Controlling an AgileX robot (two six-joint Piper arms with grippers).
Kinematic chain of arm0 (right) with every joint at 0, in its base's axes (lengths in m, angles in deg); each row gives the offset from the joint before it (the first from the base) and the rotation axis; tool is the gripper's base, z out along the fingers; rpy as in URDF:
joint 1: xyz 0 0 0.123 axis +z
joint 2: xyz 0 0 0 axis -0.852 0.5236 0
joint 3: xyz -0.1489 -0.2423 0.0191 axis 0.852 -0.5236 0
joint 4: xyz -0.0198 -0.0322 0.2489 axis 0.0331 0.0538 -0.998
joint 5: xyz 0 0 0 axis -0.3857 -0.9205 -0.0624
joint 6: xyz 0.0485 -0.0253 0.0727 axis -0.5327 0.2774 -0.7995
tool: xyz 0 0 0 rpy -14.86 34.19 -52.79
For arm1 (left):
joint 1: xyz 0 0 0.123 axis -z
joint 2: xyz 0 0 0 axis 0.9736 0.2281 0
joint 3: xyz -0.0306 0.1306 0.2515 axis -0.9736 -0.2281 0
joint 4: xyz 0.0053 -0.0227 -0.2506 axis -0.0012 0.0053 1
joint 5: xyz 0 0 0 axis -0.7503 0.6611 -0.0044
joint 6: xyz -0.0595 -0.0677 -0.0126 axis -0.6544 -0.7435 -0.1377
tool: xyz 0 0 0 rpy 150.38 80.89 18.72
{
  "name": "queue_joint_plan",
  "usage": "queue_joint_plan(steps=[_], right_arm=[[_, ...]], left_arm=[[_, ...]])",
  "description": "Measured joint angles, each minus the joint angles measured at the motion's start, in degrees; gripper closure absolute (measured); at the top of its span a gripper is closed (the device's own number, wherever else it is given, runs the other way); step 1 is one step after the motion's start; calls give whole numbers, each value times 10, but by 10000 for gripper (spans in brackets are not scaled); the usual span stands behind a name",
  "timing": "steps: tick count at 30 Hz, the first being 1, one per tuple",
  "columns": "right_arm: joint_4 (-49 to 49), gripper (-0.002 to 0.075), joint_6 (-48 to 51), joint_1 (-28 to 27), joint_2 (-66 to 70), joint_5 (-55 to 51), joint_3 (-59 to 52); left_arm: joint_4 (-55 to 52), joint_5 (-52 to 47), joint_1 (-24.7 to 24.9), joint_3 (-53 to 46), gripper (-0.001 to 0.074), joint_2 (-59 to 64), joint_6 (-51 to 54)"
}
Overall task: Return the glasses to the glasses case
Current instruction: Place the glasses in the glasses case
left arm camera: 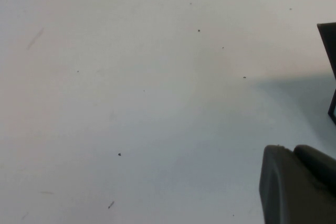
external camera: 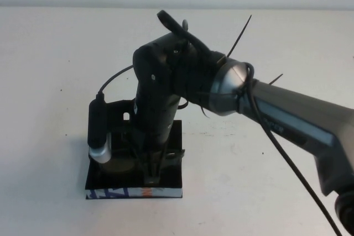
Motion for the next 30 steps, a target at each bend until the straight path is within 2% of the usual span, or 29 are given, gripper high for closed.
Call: queue_joint_plan(steps=[5,30], right_arm=[[-11,665,-9,7,32,0,32],[-13,665,-12,8,72,-2,38]], left_arm=[[0,0,0,0,736,0,0],[0,0,0,0,736,0,0]])
